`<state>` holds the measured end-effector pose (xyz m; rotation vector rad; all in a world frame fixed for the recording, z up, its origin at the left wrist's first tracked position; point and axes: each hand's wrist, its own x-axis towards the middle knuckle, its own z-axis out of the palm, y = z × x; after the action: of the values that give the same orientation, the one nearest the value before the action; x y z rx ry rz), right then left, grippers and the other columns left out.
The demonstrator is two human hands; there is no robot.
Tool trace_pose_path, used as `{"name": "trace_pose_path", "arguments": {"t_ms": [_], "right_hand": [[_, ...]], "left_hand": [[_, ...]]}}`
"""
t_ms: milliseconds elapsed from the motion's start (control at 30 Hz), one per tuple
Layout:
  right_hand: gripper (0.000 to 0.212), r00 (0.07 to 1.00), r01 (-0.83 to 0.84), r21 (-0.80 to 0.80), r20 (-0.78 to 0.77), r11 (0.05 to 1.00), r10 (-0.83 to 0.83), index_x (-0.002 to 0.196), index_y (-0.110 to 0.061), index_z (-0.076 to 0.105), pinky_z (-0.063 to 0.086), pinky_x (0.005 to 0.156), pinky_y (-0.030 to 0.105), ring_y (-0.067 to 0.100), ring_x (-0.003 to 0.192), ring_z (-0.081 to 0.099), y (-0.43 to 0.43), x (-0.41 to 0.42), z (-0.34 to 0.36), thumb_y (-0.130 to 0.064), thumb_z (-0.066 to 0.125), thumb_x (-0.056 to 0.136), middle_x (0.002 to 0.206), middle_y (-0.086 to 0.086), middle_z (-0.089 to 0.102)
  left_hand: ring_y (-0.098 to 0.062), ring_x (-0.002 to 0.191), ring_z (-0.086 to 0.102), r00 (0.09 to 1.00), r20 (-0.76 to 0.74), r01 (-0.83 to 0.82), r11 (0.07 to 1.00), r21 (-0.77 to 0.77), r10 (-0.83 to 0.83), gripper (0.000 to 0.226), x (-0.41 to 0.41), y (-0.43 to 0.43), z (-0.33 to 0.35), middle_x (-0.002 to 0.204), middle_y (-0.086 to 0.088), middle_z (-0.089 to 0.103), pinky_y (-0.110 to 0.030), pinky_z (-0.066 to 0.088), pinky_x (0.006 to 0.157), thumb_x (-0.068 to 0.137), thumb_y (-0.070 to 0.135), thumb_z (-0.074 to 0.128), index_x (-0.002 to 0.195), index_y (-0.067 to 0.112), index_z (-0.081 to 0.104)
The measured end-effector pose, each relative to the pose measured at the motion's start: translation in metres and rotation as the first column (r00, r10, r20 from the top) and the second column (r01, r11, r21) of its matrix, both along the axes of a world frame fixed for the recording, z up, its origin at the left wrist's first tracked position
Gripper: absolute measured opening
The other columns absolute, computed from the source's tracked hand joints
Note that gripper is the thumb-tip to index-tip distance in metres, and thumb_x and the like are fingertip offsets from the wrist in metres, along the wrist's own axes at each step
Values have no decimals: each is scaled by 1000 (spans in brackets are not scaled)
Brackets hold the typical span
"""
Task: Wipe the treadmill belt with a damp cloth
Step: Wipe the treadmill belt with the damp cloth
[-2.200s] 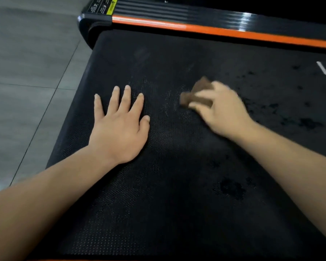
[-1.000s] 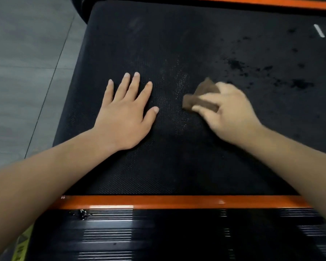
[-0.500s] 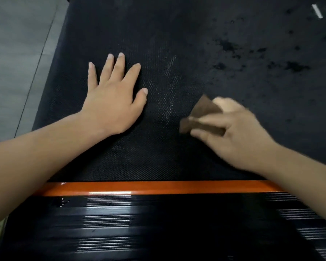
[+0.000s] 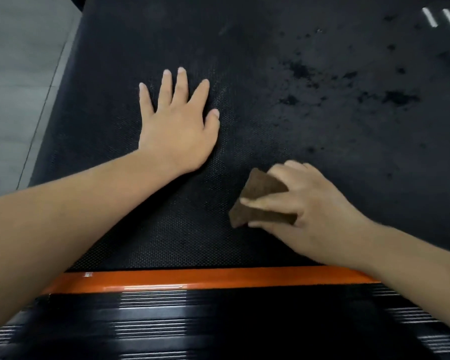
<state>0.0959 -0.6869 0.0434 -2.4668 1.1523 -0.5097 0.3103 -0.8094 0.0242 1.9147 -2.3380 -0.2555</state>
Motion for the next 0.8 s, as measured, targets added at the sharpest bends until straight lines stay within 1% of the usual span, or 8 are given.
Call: {"name": "trace_pose_path", "arguments": {"t_ms": [67,133,233,400,467,567,633,800], "right_hand": [[29,999,-21,-52,-50,998,19,110,-28,78,40,69,38,25,78,49,-22,-7,0,-47,64,92,87,5,56],[32,981,181,-160,-43,970,-190,110,-28,77,45,71,41,30,81,52,-66,-18,-2,-48,63,91,88,9,57],[32,907,420,-140,23,897,-422,109,-27,78,48,79,48,32,90,53,-99,-18,-5,-48,63,89,91,5,53],[31,999,36,-30,11,999,-36,114,-31,76,39,74,38,21,83,48,-40,2,-5,-48,61,92,91,0,53],[32,997,72,-87,-29,994,-74,114,-31,75,39,75,38,26,83,50,-70,-4,-3,-50,61,92,90,2,53],[32,930,359,-155,-28,920,-368,111,-32,76,47,83,46,35,91,56,-136,-17,-3,-51,61,91,95,5,54],[30,903,424,-140,-13,895,-430,113,-33,75,48,86,49,34,93,56,-139,-14,-7,-48,63,91,98,7,55],[29,995,98,-24,4,995,-98,114,-33,75,41,75,38,25,82,51,-78,-3,-3,-45,62,92,88,4,52]], "left_hand": [[-31,159,-7,1000,19,7,1000,-6,-7,63,1,1,-1,173,-12,2,-62,-6,124,106,51,20,164,26,16],[-31,159,-9,999,32,12,1000,-1,-12,64,0,0,-1,173,-12,0,-61,-7,124,106,52,18,165,27,14],[-30,159,-10,999,32,16,1000,3,-16,64,1,2,-2,173,-11,-1,-60,-8,125,106,52,18,165,27,13],[-30,159,-6,1000,20,10,999,-31,-10,62,0,0,-5,173,-12,3,-61,-7,125,107,50,21,164,26,16],[-30,159,-6,1000,18,14,999,-32,-14,62,1,0,-5,173,-12,3,-61,-7,125,107,50,22,164,26,17],[-29,159,-8,1000,2,16,1000,-6,-16,62,1,0,-2,173,-11,2,-60,-8,125,108,50,22,164,27,16],[-28,159,-8,1000,-13,20,1000,-8,-20,61,2,0,-2,173,-11,2,-59,-8,125,108,50,23,164,27,17],[-31,159,1,1000,-22,15,999,-37,-16,58,2,0,-2,172,-11,9,-59,-3,125,108,47,27,163,27,24]]}}
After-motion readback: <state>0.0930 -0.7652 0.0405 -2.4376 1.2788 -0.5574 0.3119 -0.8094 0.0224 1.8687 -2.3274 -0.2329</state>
